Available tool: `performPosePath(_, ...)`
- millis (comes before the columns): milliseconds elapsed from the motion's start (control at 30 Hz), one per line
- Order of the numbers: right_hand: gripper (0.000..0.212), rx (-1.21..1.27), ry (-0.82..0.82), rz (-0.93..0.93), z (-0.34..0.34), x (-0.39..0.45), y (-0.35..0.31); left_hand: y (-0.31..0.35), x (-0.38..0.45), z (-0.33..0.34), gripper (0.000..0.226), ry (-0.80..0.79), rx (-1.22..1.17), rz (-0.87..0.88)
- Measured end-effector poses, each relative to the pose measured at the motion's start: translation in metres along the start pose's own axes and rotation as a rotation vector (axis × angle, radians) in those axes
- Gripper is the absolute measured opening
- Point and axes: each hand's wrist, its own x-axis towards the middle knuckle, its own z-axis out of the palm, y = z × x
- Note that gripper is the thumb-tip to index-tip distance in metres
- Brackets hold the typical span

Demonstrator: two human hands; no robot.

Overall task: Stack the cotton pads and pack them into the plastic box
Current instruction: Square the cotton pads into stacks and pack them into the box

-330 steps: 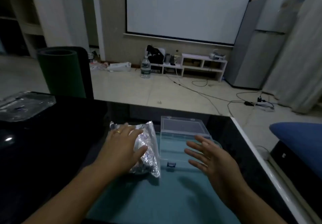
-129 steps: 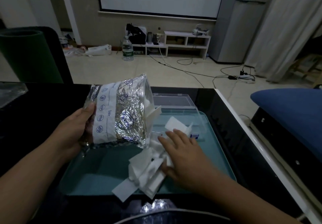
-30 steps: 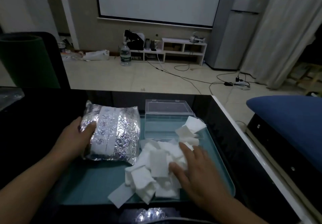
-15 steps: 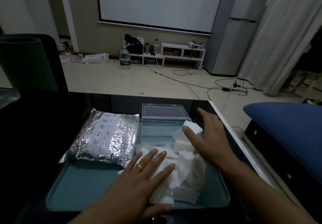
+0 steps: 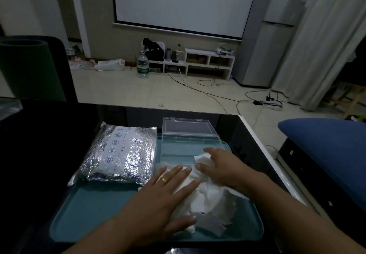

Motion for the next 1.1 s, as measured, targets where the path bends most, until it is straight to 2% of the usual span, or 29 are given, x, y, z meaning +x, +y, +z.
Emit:
performPosePath(133, 0.077, -0.191, 0.024, 0.103, -0.002, 0.007, -0.009, -0.002, 0.003, -0.009, 0.065, 0.062, -0.168, -0.065)
performPosePath(233, 0.079, -0.237, -0.075, 0.146, 0.000, 0.015, -0.014, -0.004, 0.004, -0.011, 0.060, 0.064, -0.186, -0.092)
performPosePath(533, 0.078, 0.065, -0.178, 0.273, -0.009, 0.031, -0.020, -0.007, 0.001, 0.000, 0.058, 0.024, -0.180, -0.145)
performPosePath(733, 0.070, 0.215, -0.094, 0.346, -0.011, 0.031, -0.015, -0.008, 0.000, -0.002, 0.058, -0.010, -0.159, -0.160)
performPosePath(800, 0.060, 0.377, -0.018, 0.320, -0.013, 0.029, -0.012, -0.009, 0.000, -0.004, 0.057, -0.005, -0.171, -0.159)
performPosePath(867, 0.046, 0.544, 0.124, 0.217, -0.023, 0.020, -0.013, -0.009, 0.000, -0.008, 0.058, -0.012, -0.217, -0.166)
performPosePath(967, 0.031, 0.545, 0.344, -0.002, -0.044, -0.011, -0.023, -0.010, 0.000, -0.016, 0.066, -0.015, -0.324, -0.218)
performPosePath(1033, 0.027, 0.523, 0.301, -0.079, -0.047, -0.036, -0.031, -0.009, 0.001, -0.020, 0.070, -0.028, -0.354, -0.221)
performPosePath(1067, 0.028, 0.470, 0.194, -0.081, -0.042, -0.048, -0.034, -0.008, 0.001, -0.022, 0.071, -0.038, -0.362, -0.218)
performPosePath(1100, 0.039, 0.334, 0.062, -0.065, -0.034, -0.058, -0.034, -0.006, 0.002, -0.023, 0.071, -0.047, -0.368, -0.215)
